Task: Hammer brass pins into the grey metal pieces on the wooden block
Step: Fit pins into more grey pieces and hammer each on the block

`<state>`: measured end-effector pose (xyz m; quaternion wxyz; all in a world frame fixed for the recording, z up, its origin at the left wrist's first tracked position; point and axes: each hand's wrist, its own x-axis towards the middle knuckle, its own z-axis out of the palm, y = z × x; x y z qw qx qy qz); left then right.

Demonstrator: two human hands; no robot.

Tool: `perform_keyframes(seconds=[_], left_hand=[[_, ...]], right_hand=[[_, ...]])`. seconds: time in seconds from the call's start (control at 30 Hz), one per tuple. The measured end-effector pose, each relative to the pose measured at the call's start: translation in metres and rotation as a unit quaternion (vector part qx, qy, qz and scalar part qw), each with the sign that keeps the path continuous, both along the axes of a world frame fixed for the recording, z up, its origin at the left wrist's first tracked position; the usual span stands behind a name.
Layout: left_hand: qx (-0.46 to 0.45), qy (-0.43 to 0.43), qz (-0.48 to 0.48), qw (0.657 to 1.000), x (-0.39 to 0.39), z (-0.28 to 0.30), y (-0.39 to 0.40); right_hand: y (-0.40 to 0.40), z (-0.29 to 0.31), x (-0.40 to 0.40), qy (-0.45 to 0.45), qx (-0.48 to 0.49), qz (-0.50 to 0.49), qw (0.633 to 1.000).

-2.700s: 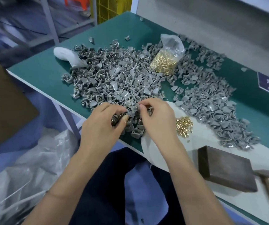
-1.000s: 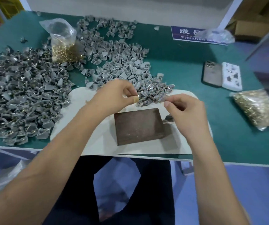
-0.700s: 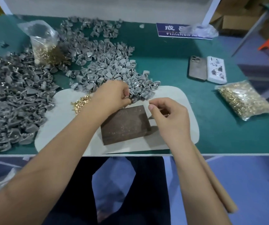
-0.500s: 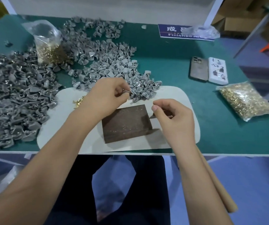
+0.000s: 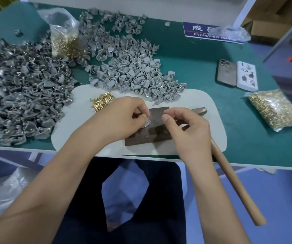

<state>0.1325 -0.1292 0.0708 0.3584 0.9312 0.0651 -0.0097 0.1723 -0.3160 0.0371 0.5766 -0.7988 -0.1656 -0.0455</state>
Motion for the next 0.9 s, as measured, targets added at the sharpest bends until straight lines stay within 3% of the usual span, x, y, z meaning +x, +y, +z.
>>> perform_keyframes(seconds=[0.13,0.33,0.47,0.57,0.9], left_hand=[[0.042,-0.022,0.025,0.999,-0.003,-0.002,-0.001],[0.020,-0.132,0.064,0.989,-0.036,-0.023,-0.018],[0.042,-0.150,0.089,0.984,-0.036,-0.028,-0.027],[0.009,-0.154,0.093,0.984,-0.034,-0.028,-0.021],[0.004,-0.167,0.042,0.985,-0.032,-0.027,0.001]], right_hand=[[-0.001,0.002,-0.002,-0.009,-0.018,-0.008,1.000],[0.005,0.003,-0.004,-0.015,-0.047,-0.002,0.999],[0.015,0.003,-0.005,-0.043,-0.094,0.035,0.994],[0.017,0.003,-0.006,-0.048,-0.116,0.046,0.991],[0.026,0.011,-0.012,-0.060,-0.209,0.069,0.974]])
